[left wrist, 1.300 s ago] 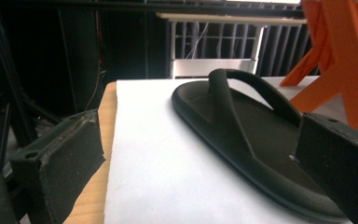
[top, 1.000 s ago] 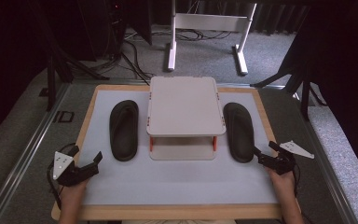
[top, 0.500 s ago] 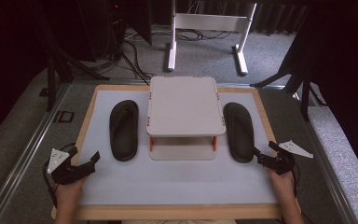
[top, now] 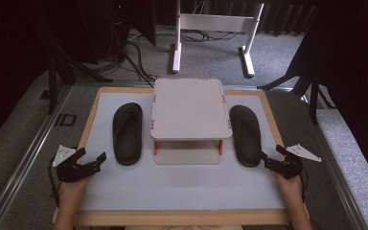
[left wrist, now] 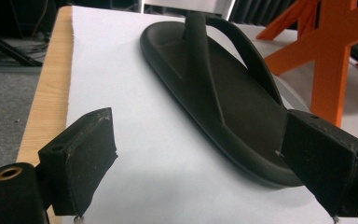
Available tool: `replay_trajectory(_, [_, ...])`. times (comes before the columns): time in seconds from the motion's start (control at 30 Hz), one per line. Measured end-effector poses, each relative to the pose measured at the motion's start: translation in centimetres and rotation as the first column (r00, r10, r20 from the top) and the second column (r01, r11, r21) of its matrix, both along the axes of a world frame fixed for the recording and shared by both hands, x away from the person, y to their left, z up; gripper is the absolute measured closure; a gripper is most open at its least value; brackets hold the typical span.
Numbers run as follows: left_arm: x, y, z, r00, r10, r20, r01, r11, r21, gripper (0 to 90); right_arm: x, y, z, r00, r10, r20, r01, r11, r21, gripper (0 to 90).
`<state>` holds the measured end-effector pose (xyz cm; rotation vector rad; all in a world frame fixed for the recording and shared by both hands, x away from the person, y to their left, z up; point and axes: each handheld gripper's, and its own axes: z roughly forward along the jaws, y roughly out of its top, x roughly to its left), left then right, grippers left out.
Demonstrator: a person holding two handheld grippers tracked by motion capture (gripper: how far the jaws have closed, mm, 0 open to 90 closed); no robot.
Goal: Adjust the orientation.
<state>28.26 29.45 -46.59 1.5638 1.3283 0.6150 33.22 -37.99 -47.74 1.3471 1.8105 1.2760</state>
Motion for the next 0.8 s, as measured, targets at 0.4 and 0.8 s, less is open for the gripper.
replay_trajectory(0.4, [1.6, -0.5, 2.7, 0.9982, -0.046, -0.037, 0.050, 0.9941, 0.096, 10.2, 0.0, 0.0, 0.0, 1.0000, 0.003, 0.001, -0.003, 1.0000, -0.003, 13.8])
replay_trajectory(0.8, [3.6, -1.4, 4.3, 0.9917, -0.095, -0.086, 0.106, 0.9851, 0.135, 11.4, 0.0, 0.2, 0.0, 0.9999, 0.014, 0.001, -0.014, 0.9998, -0.014, 13.9])
